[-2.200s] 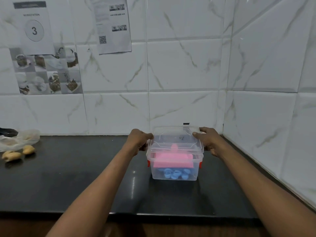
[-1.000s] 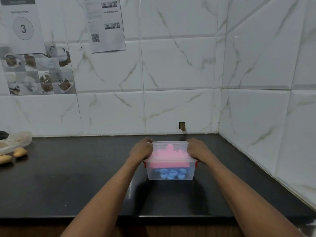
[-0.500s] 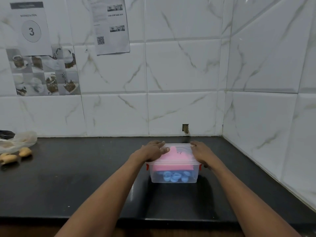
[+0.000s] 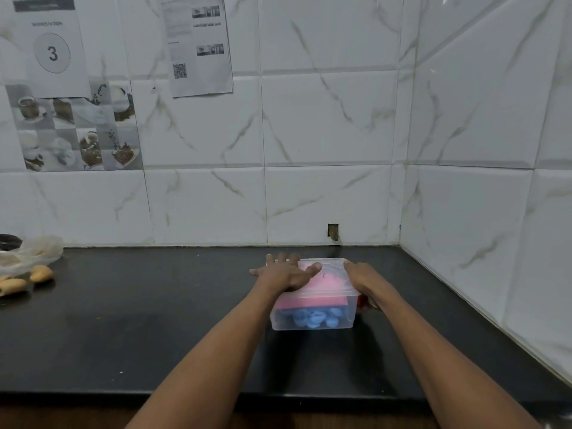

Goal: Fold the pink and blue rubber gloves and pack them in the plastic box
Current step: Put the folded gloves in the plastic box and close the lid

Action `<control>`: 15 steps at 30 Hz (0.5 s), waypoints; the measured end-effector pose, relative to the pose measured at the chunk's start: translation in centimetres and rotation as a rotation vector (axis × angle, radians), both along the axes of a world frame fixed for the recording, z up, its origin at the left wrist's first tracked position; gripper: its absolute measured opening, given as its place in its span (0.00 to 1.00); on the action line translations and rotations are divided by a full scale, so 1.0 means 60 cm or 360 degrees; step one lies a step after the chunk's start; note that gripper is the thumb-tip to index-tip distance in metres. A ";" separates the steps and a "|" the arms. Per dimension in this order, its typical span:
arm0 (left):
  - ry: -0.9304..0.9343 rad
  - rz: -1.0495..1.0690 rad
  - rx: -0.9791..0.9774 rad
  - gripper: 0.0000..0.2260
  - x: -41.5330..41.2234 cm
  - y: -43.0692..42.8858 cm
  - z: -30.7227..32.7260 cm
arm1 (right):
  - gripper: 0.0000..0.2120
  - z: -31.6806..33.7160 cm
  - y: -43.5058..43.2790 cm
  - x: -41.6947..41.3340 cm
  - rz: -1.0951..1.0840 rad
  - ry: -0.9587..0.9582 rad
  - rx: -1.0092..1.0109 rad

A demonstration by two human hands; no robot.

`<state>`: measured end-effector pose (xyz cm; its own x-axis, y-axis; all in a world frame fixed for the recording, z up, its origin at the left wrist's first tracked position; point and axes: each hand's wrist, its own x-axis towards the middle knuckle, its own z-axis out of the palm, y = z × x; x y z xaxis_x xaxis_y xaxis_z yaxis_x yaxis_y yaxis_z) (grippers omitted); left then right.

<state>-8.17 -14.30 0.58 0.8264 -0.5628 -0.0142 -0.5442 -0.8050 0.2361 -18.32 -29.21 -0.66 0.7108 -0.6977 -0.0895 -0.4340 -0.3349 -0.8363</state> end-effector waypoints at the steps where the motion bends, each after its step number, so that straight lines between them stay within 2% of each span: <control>1: -0.0013 0.0016 -0.0005 0.40 -0.003 -0.002 -0.001 | 0.21 0.000 0.000 0.000 -0.0013 0.0010 0.0013; 4: -0.0002 0.0012 0.0012 0.44 -0.003 0.003 -0.002 | 0.22 0.002 0.000 0.001 -0.0051 0.0047 0.0026; 10: 0.0008 0.0016 0.0036 0.43 -0.004 0.002 0.000 | 0.22 0.005 0.003 0.003 -0.0191 0.0162 -0.0484; 15: 0.0008 0.0030 0.0034 0.43 -0.008 0.004 0.001 | 0.17 0.013 0.011 0.003 -0.0240 0.0221 -0.0654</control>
<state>-8.67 -14.06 0.63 0.8369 -0.5466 -0.0302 -0.5277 -0.8202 0.2212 -18.12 -28.57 0.13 0.5995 -0.7899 0.1292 -0.6018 -0.5513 -0.5778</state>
